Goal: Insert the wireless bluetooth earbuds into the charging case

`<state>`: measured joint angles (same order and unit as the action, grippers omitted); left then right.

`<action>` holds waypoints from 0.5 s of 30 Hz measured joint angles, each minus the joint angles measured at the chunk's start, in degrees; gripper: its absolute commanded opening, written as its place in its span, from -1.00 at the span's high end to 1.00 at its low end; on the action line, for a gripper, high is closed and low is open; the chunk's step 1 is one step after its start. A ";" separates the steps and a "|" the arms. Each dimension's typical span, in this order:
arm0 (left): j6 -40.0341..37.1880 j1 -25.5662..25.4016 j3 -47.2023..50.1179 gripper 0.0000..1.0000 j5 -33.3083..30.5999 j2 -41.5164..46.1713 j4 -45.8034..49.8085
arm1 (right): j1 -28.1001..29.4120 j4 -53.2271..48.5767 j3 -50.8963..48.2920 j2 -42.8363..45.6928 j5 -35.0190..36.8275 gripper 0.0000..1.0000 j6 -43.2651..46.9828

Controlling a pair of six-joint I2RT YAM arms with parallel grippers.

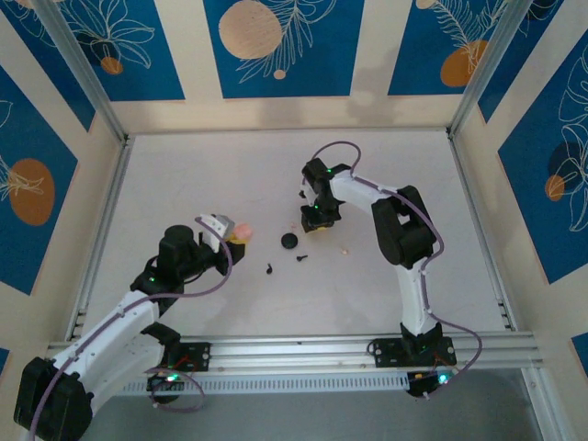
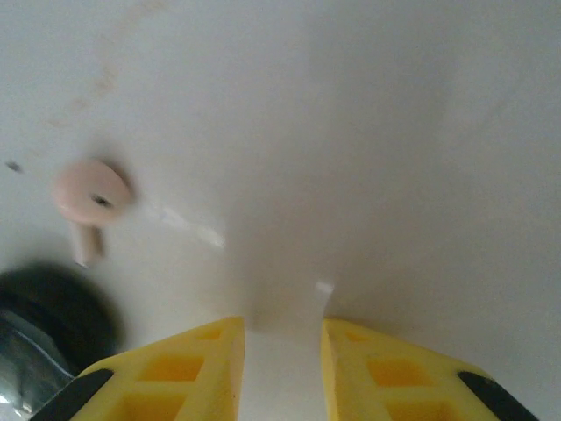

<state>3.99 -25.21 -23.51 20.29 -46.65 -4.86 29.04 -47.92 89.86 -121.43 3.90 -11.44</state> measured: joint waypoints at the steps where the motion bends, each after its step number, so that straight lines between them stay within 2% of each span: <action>1: 0.00 0.00 0.00 0.51 0.11 -0.15 0.00 | -0.31 -0.02 -1.42 0.90 0.42 0.42 -0.20; 8: 0.24 0.00 0.02 0.52 0.68 -1.53 -0.57 | -1.03 -0.07 -5.99 4.98 -0.31 0.31 -2.08; 15: 0.63 0.02 0.61 0.52 0.66 -1.60 -1.51 | 0.55 0.13 -0.50 5.20 -3.72 0.32 -8.17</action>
<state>4.62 -25.19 -22.90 20.95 -48.25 -6.37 29.58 -47.79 89.36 -116.22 0.19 -19.62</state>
